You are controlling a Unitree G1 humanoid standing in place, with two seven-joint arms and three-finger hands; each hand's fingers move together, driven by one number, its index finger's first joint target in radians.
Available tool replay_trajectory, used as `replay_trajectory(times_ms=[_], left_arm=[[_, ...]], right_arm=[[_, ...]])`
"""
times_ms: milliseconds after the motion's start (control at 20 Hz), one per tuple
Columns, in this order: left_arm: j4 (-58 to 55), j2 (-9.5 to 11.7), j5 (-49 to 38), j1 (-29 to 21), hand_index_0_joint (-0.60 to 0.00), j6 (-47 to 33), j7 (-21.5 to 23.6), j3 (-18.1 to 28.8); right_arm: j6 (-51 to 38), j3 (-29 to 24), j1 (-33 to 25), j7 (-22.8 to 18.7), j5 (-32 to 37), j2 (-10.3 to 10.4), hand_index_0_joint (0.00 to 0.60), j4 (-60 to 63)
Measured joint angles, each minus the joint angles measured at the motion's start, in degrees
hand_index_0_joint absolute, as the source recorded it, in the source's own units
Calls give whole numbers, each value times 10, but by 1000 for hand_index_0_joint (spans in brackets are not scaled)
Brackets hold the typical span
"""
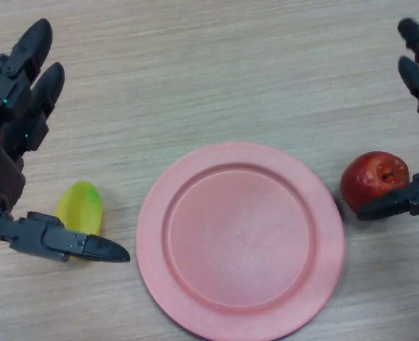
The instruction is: Pick up the red apple and place it on the plate
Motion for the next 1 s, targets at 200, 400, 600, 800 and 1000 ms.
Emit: replay_trajectory(times_ms=[200,400,600,800,1000], left_arm=[[3,-3,3,8,0,-30,0,0],[3,-4,18,13,0,-31,0,-1],[3,-5,19,17,0,-34,0,0],[3,-6,18,19,0,-37,0,6],[1,-6,17,19,0,-38,1,13]], right_arm=[[-66,23,-10,0,-37,-2,0,139],[-101,38,-20,0,-91,-2,299,201],[-231,46,-41,-54,-244,-18,600,292],[-204,47,-29,-42,-240,-15,600,170],[-80,109,0,19,-192,53,600,-8]])
